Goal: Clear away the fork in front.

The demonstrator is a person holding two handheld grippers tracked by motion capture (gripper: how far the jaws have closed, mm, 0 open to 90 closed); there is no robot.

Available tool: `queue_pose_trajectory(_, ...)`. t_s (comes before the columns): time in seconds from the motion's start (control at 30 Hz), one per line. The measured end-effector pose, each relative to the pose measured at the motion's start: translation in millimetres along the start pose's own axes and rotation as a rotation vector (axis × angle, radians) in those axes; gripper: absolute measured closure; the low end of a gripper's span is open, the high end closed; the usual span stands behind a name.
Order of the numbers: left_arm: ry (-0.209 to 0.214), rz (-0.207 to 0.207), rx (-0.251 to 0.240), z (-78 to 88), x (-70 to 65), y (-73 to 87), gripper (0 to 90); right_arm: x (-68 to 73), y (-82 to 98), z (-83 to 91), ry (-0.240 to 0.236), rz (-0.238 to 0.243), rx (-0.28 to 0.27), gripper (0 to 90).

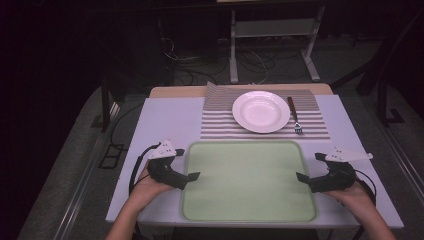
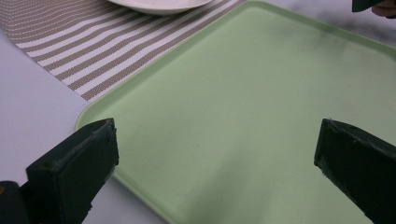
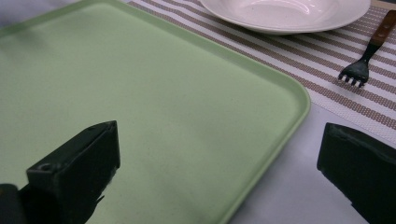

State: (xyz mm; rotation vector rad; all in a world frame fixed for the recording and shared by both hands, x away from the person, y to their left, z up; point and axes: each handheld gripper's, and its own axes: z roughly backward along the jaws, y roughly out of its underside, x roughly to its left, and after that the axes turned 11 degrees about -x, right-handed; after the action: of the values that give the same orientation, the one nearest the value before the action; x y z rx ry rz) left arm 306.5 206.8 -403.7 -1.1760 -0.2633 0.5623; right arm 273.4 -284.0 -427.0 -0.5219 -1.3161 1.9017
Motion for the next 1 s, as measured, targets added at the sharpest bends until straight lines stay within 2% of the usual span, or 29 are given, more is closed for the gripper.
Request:
queue_pose_trajectory(0.27, -0.012, -0.012, 0.001, 2.8, -1.2, 1.8, 0.0, -1.8, -1.1, 0.3, -0.008, -0.010, 0.005, 0.0)
queue_pose_trajectory(0.63, -0.008, 0.000, -0.010, 8.2, 2.3, 5.2, 0.0, -14.1, -10.4, -1.3, 0.047, -0.028, -0.002, 0.0)
queue_pose_trajectory(1.0, -0.003, -0.003, -0.012, 5.2, -2.5, 5.8, 0.0, -25.5, -20.0, -3.2, 0.075, -0.034, 0.004, 0.0)
